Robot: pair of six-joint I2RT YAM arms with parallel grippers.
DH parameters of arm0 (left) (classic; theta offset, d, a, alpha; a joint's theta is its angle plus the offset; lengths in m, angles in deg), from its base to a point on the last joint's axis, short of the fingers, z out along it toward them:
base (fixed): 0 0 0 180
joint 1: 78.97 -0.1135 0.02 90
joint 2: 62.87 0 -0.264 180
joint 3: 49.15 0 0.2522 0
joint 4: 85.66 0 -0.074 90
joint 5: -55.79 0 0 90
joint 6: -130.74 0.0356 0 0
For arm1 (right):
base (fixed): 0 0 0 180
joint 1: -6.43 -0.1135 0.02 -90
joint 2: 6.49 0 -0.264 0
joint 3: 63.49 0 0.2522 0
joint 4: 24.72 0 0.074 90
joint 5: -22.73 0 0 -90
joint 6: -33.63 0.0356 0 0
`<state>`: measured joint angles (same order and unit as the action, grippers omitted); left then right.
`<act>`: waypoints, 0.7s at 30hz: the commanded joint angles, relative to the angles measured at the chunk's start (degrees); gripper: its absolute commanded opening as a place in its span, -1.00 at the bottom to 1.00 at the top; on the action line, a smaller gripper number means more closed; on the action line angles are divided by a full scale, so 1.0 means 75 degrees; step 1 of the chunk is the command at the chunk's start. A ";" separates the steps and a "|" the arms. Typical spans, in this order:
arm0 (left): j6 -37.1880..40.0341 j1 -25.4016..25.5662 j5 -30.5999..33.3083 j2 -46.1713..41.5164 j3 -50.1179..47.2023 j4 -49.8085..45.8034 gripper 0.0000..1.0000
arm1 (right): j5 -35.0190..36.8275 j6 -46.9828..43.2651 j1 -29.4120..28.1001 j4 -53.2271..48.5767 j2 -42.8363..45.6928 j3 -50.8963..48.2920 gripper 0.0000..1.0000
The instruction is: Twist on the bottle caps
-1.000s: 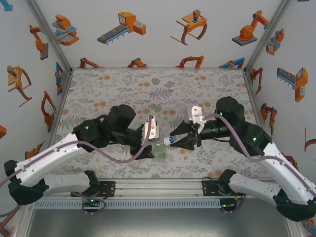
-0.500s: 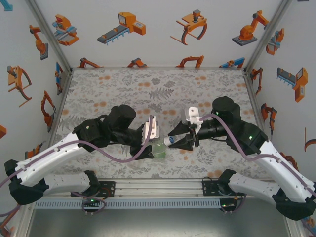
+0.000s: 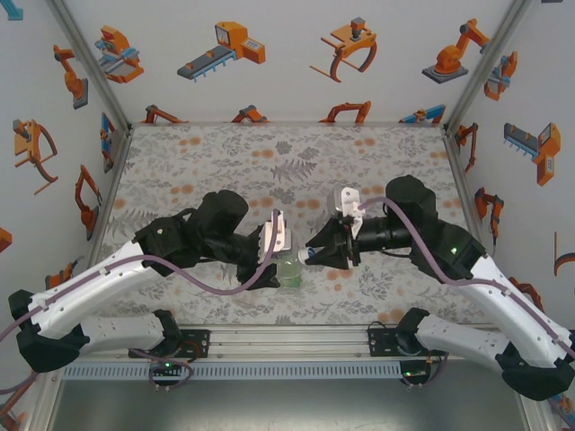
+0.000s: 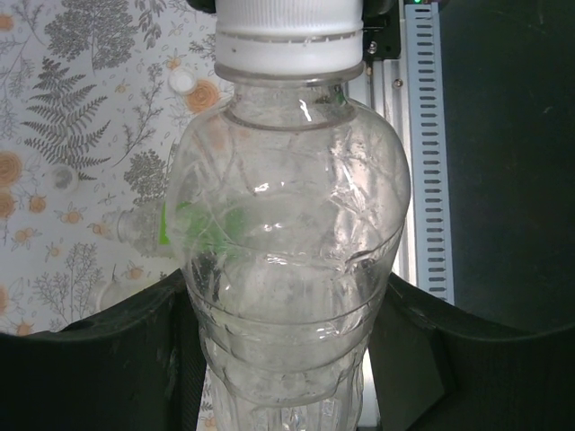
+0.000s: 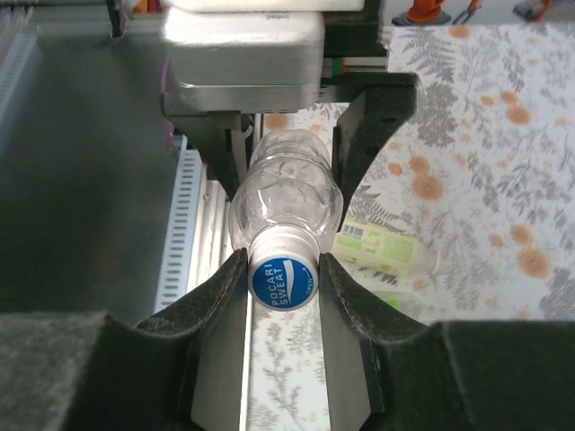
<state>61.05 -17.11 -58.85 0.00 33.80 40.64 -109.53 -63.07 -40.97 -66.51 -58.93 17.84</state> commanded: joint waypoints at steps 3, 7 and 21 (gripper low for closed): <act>-0.0023 0.0008 0.0931 0.0013 -0.0116 0.0256 -0.96 | 0.2395 0.5075 -0.0009 0.1038 0.0071 -0.0637 -1.00; -0.0066 0.0014 0.1515 0.0099 -0.0109 0.0284 -0.97 | 0.3951 0.8201 -0.0008 -0.0168 0.0091 -0.0690 -1.00; -0.0096 0.0024 0.2377 0.0362 -0.0097 0.0393 -0.99 | 0.3706 1.1676 -0.0006 -0.1386 -0.0455 -0.0305 -0.88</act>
<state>60.81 -17.02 -42.57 2.71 32.79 40.51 -80.87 19.66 -40.95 -73.05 -61.16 13.64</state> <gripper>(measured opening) 0.576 0.339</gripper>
